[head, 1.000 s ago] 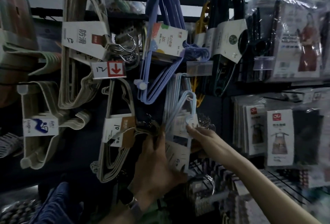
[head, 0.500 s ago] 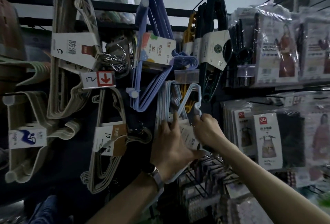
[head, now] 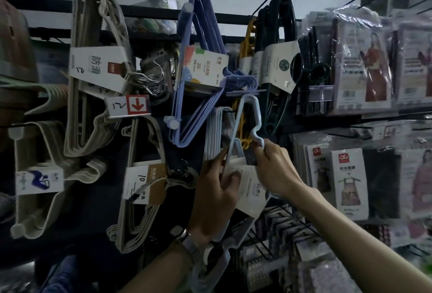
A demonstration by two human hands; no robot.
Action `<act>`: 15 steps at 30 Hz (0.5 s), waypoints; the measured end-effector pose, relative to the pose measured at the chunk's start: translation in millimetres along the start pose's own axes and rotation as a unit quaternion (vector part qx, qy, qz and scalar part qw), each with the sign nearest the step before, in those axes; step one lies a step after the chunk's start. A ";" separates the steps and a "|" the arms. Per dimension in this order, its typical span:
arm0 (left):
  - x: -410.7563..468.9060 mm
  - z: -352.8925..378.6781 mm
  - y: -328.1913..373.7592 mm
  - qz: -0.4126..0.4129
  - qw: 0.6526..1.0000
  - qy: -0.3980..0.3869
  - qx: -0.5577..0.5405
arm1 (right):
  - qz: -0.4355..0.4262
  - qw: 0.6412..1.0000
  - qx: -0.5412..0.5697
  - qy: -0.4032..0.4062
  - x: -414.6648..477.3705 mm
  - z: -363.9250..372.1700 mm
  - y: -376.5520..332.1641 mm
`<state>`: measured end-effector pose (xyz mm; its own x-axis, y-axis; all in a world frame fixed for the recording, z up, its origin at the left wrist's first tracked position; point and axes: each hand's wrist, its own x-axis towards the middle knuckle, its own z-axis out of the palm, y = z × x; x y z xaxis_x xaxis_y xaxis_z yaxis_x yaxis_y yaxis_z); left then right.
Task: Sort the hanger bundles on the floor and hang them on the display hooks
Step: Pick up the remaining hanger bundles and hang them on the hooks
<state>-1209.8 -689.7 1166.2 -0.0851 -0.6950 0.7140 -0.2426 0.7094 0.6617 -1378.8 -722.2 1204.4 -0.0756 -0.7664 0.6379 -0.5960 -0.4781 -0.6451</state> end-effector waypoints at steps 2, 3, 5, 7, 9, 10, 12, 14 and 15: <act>0.5 -0.6 -5.0 -0.007 1.000 0.002 0.003 | -0.008 1.000 0.000 -0.009 1.9 3.4 1.7; 1.5 -0.6 -7.6 -0.014 1.000 0.004 0.007 | -0.009 1.000 -0.001 -0.013 3.5 4.9 3.6; 2.6 0.3 -11.3 -0.019 1.000 0.011 0.014 | -0.015 1.000 0.001 -0.020 7.1 6.8 8.6; 3.0 2.4 -13.3 -0.014 1.000 0.009 0.021 | -0.031 0.999 0.003 -0.026 8.7 7.4 13.6; 1.5 4.6 -14.9 -0.014 1.000 0.001 0.022 | -0.058 0.998 -0.005 -0.038 7.3 9.1 18.2; 0.1 5.7 -16.2 -0.018 1.000 0.002 0.020 | -0.070 0.996 -0.013 -0.049 6.5 10.5 21.1; -1.3 7.8 -18.9 -0.023 1.000 0.012 0.014 | -0.085 0.993 -0.035 -0.068 7.7 13.3 25.8; -0.1 10.6 -21.8 -0.028 0.999 0.017 0.012 | -0.086 0.992 -0.054 -0.071 12.1 15.7 28.6; 1.5 11.9 -23.0 -0.029 0.999 0.017 0.014 | -0.083 0.993 -0.055 -0.069 14.0 16.2 29.1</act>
<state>-1215.9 -708.4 1149.3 -0.0368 -0.7297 0.6828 -0.2724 0.6647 0.6957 -1384.2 -753.9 1187.7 0.1363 -0.7360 0.6631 -0.6750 -0.5589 -0.4816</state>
